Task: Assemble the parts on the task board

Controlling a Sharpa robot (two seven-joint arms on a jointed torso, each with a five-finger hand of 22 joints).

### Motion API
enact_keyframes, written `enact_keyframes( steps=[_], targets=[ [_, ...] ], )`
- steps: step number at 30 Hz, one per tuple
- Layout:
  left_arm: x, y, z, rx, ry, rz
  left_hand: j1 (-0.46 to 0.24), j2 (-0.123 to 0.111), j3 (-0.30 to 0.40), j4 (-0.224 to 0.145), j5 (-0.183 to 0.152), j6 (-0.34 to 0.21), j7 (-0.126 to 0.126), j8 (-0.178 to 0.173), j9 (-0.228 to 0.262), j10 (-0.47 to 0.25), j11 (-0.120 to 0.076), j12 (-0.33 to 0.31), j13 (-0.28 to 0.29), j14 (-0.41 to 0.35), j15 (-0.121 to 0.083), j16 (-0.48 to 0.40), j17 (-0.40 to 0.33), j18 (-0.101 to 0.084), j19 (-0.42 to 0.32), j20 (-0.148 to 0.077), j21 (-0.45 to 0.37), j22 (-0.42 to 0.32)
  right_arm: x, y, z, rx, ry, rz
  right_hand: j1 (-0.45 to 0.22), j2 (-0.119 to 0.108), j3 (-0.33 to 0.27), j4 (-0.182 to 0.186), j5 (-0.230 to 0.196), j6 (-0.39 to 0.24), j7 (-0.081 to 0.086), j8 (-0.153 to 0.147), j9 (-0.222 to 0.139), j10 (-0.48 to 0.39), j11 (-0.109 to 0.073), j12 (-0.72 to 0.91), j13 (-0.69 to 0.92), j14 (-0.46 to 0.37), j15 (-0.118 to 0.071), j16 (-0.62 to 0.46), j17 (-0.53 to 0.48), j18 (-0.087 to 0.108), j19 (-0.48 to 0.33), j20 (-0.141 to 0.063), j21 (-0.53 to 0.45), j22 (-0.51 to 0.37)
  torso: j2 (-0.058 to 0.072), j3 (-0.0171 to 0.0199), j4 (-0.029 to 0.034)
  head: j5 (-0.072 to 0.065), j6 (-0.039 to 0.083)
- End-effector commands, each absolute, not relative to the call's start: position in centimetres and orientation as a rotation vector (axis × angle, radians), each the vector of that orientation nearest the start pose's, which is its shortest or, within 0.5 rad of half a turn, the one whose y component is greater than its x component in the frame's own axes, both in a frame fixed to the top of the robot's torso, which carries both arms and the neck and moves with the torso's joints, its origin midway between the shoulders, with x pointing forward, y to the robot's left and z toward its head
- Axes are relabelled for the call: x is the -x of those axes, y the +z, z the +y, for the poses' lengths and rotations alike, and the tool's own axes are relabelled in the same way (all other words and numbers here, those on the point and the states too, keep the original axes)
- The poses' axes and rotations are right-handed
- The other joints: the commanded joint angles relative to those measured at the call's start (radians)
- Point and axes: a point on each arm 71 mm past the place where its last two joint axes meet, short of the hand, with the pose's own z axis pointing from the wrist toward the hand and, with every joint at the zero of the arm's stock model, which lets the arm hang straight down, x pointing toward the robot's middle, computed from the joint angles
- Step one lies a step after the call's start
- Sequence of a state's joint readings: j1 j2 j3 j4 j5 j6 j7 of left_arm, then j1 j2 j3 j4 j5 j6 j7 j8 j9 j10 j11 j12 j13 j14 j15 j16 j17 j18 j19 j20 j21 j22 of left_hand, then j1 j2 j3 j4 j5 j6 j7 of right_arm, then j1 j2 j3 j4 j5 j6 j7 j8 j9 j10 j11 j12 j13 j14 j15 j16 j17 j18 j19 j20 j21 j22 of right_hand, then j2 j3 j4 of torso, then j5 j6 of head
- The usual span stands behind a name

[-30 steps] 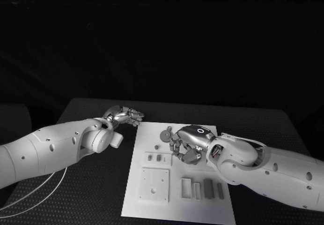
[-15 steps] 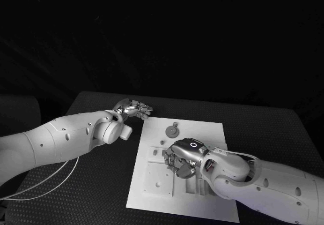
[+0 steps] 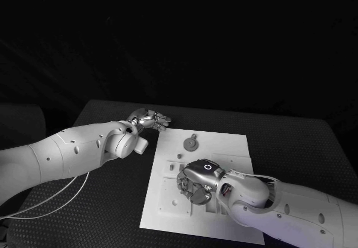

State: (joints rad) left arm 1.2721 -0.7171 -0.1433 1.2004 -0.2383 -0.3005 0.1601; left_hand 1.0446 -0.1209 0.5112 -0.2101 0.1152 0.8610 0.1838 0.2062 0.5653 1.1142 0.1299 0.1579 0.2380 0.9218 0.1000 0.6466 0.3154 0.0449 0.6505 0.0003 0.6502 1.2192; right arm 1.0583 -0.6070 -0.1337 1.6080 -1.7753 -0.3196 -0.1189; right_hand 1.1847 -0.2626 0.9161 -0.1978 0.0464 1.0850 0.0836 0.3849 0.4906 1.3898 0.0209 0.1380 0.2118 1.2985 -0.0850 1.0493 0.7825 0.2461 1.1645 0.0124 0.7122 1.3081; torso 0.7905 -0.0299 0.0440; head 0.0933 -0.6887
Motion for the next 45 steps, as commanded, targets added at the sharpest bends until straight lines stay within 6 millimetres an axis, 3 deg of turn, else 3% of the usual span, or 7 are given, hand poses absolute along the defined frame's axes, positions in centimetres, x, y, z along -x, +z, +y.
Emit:
enact_keyframes(
  steps=[1,17,23,45],
  targets=[
    [-54.45,-20.41,24.37,0.971,-1.140,1.632,-0.004,0.004,-0.003,0.003,-0.002,-0.007,0.001,0.005,-0.001,-0.008,0.001,0.006,-0.001,0.006,0.000,-0.005,0.001,0.010,0.009,0.000,-0.005,0.001,-39.22,-25.73,-5.32,0.638,0.855,1.652,0.000,0.007,-0.002,-0.007,0.004,0.010,0.000,0.003,0.001,0.005,0.001,0.003,0.001,0.001,-0.004,0.006,0.002,0.016,-0.001,-0.006,0.004,0.021,0.000,-0.0009,0.0004,0.001,-0.003],
    [-54.40,-20.41,24.50,0.971,-1.140,1.632,-0.005,0.004,-0.004,0.004,-0.003,-0.007,0.001,0.005,-0.001,-0.008,0.001,0.007,-0.001,0.006,0.000,-0.006,0.004,0.010,0.009,0.000,-0.006,0.001,-39.54,-25.92,-5.88,0.670,0.797,1.633,-0.002,0.008,-0.003,-0.011,0.003,0.011,0.000,0.003,0.001,0.006,0.000,0.003,0.001,0.002,-0.004,0.006,0.002,0.016,-0.001,-0.006,0.006,0.021,0.000,-0.0003,0.0007,0.002,-0.004],
    [-54.36,-20.40,24.54,0.972,-1.140,1.632,-0.005,0.004,-0.004,0.004,-0.003,-0.008,0.001,0.005,-0.001,-0.008,0.001,0.007,-0.001,0.006,0.000,-0.007,0.004,0.010,0.009,0.000,-0.006,0.001,-39.69,-26.07,-6.00,0.676,0.790,1.642,-0.002,0.008,-0.003,-0.012,0.003,0.012,0.000,0.003,0.001,0.006,0.000,0.003,0.002,0.002,-0.004,0.006,0.002,0.016,-0.001,-0.006,0.007,0.021,0.000,0.0001,0.0002,0.002,0.001],
    [-54.31,-20.41,24.49,0.971,-1.143,1.636,-0.006,0.004,-0.004,0.005,-0.003,-0.008,0.001,0.006,-0.002,-0.009,0.001,0.007,-0.001,0.006,0.000,-0.009,0.007,0.010,0.009,0.000,-0.007,0.002,-40.09,-26.33,-6.03,0.680,0.769,1.647,-0.002,0.008,-0.002,-0.013,0.003,0.012,-0.001,0.002,0.002,0.007,0.000,0.003,0.002,0.002,-0.005,0.007,0.003,0.016,0.000,-0.006,0.008,0.021,0.000,-0.0003,0.0006,-0.007,0.003]
  ],
)
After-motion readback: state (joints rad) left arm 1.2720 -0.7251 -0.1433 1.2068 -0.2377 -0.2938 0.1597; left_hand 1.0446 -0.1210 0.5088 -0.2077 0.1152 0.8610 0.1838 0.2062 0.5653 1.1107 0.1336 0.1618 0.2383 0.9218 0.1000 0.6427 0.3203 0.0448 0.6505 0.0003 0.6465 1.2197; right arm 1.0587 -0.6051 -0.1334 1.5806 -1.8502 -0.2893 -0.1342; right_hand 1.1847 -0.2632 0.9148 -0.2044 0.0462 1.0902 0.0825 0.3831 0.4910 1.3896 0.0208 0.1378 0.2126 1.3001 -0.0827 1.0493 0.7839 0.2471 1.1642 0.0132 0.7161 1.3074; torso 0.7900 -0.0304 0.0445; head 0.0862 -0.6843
